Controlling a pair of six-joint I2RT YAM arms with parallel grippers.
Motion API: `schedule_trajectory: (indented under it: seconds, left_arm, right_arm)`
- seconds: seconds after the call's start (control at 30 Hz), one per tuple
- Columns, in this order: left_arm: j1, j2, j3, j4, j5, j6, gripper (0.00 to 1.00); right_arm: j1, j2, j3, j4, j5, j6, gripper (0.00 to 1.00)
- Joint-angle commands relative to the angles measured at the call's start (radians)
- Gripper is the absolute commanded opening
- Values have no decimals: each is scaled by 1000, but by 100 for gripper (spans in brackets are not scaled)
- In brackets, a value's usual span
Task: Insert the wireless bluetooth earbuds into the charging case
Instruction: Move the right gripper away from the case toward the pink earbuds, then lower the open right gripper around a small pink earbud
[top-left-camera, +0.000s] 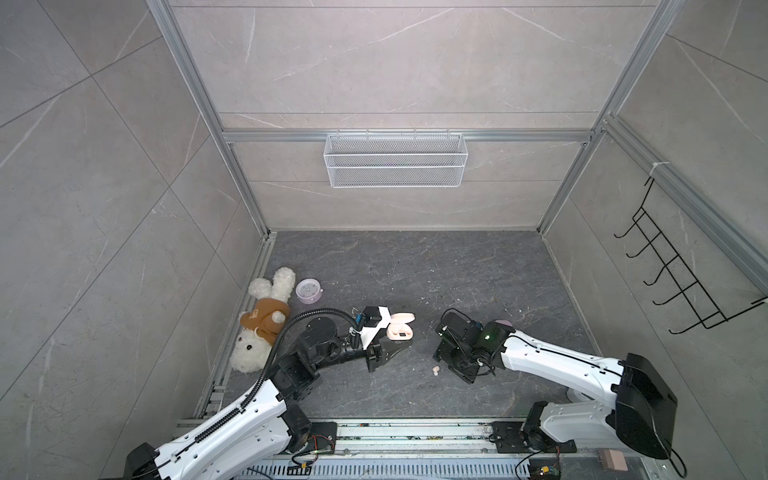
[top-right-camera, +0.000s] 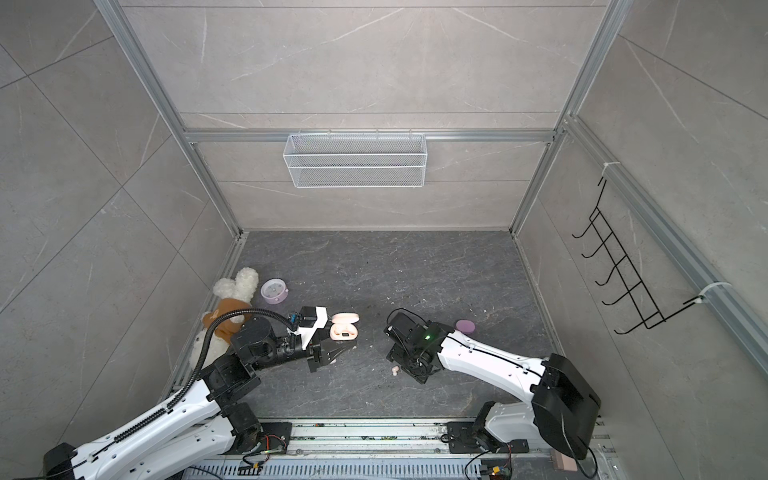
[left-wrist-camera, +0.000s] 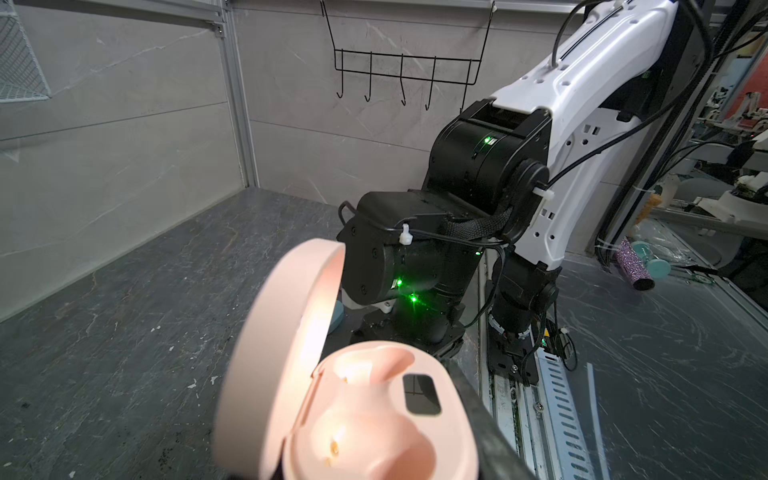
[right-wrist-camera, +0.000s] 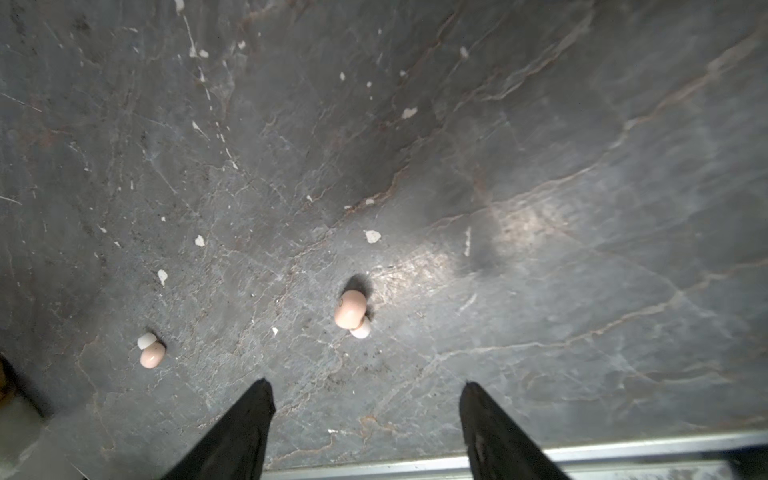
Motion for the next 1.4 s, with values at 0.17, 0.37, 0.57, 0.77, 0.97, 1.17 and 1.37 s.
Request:
schedule_trajectory:
  seconds: [0.17, 0.37, 0.57, 0.77, 0.97, 1.17, 1.37]
  left_arm:
    - [3, -10, -6, 22, -16, -35, 23]
    - [3, -7, -6, 29, -11, -41, 23]
    - [3, -6, -9, 35, -13, -45, 23]
    - [3, -13, -13, 35, -16, -48, 23]
    - [3, -10, -12, 35, -16, -49, 23]
    - [3, -10, -14, 36, -19, -49, 23]
    - [3, -10, -14, 33, -21, -49, 23]
  right_arm:
    - [11, 106, 8, 81, -42, 41, 57]
    - [12, 156, 19, 97, -60, 39, 48]
    - [7, 192, 30, 101, -60, 37, 41]
    - [3, 211, 35, 97, -48, 36, 36]
    - [-4, 229, 35, 94, -41, 28, 33]
    - [-8, 244, 44, 99, -37, 21, 31]
    - [-12, 261, 54, 82, -36, 11, 30]
